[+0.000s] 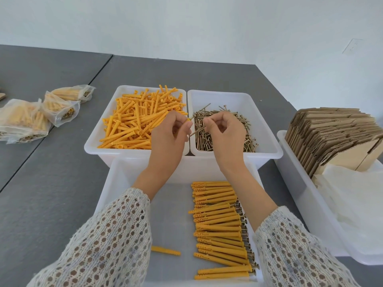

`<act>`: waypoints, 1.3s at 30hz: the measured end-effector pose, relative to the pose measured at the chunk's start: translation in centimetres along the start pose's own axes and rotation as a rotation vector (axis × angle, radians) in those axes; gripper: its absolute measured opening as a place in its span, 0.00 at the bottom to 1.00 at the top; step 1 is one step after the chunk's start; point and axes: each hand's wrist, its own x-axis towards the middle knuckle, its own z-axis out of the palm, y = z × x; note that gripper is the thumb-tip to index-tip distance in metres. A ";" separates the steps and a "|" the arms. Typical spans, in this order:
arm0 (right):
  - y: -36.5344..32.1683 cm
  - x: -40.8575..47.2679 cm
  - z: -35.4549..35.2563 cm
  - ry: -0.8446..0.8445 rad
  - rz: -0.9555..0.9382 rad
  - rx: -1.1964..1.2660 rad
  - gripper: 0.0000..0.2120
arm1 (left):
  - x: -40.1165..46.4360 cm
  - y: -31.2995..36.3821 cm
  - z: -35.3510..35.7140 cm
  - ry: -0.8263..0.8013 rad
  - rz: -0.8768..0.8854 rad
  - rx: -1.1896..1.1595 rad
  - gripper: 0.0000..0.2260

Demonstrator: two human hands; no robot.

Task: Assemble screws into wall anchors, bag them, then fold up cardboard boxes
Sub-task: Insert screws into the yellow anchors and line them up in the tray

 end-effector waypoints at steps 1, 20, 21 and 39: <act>0.1 0.2 -0.2 0.027 0.015 0.002 0.05 | 0.0 0.4 -0.1 0.002 0.003 -0.017 0.05; 2.7 2.7 -2.5 0.335 0.492 0.292 0.08 | -6.4 1.1 4.8 -0.827 0.446 0.621 0.10; 2.7 2.7 -2.5 0.332 0.494 0.287 0.09 | -6.6 1.1 5.0 -0.848 0.451 0.618 0.10; 2.8 3.1 -2.9 0.265 0.530 0.279 0.10 | 0.8 -0.7 -4.1 -0.044 -0.176 1.106 0.20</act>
